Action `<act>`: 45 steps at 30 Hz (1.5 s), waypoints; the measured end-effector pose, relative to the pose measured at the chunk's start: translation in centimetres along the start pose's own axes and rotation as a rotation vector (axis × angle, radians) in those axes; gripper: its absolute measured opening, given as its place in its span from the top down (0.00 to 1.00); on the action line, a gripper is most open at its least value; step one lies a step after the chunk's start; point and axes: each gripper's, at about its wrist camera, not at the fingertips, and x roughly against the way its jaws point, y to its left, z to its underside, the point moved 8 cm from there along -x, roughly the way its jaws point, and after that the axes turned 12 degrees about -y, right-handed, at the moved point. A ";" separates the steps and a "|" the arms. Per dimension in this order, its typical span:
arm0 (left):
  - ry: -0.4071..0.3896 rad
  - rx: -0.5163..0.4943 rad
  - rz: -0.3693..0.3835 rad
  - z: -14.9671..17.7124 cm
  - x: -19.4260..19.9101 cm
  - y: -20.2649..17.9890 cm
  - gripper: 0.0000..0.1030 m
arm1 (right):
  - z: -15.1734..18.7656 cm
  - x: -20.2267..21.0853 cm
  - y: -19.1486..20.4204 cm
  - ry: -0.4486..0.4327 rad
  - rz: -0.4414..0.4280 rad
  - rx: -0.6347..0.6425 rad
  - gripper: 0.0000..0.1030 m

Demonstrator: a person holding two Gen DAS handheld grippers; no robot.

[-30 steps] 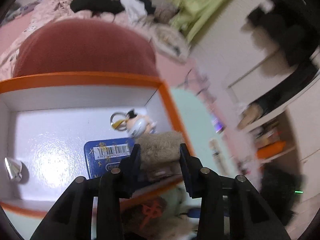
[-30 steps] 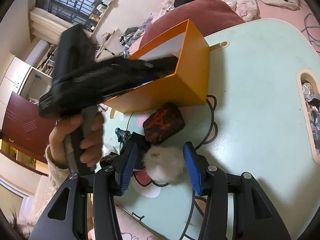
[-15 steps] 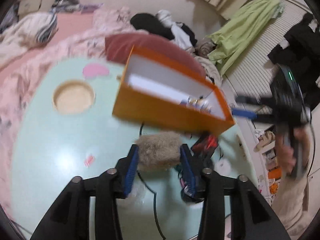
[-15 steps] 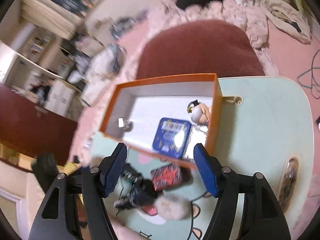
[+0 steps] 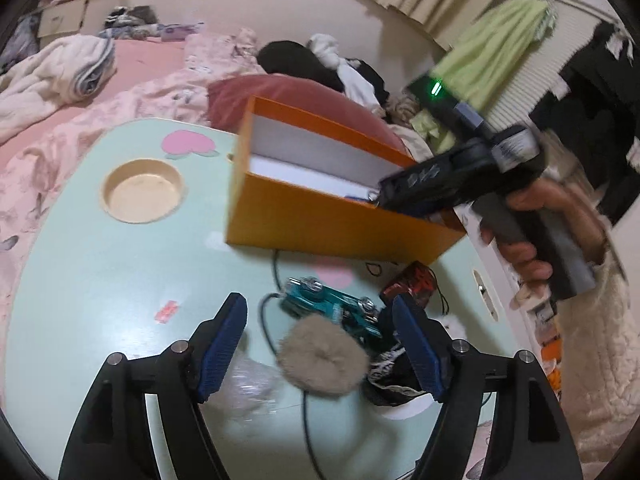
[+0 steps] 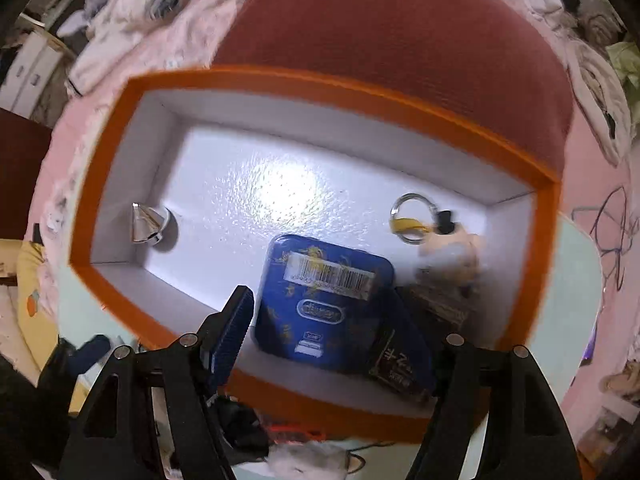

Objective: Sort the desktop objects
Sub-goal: 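Grasp blue durex tin in box with right tool, place on table, then grasp white duck keychain in box with left tool, place on table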

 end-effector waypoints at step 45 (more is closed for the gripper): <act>0.430 -0.125 0.012 -4.6 -23.4 -10.2 0.66 | 15.0 7.8 -3.6 -0.478 -0.364 -0.292 0.34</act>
